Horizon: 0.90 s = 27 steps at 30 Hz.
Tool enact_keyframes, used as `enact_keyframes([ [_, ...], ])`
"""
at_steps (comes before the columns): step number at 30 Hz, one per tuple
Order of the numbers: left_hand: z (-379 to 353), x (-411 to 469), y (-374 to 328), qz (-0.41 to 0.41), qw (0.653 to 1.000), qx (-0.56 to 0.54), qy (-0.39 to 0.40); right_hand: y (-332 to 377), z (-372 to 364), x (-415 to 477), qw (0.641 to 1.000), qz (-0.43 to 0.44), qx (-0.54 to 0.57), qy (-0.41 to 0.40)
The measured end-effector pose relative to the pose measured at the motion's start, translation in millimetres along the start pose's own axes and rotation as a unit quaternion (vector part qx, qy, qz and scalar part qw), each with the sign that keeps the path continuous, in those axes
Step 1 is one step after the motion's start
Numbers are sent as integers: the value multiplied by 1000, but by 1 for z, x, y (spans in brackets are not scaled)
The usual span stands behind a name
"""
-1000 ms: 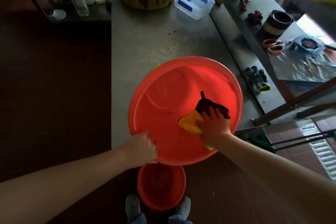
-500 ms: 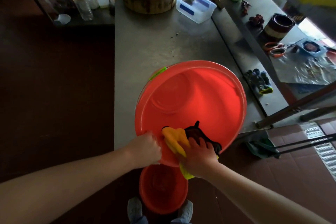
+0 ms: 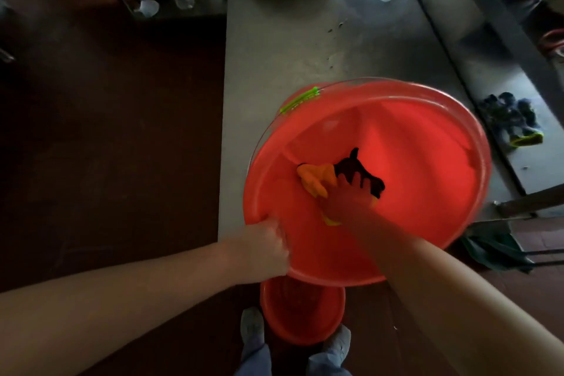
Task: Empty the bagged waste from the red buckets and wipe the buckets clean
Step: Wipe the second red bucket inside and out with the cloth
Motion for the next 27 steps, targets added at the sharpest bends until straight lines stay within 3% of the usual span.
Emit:
enact_keyframes([
  [4,1,-2,6,10,999,-38,-4,3,9,-27,999,35,-31,-10],
  [8,6,-4,13,5,999,-45,-17,-6,10,-87,997,69,-24,34],
  [15,16,-6,20,-60,995,-77,-9,-42,17,-160,992,105,-61,41],
  [27,10,-18,27,-116,989,-48,-81,-24,39,-48,991,50,-117,42],
])
Point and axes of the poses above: each hand's wrist, its own x-axis towards the middle knuckle, its own z-axis out of the back of the hand, y = z × x, the point moved 7 cm from there along x, towards the middle knuckle, and after that the axes turned 3 degrees about x, right-handed, at the moved point
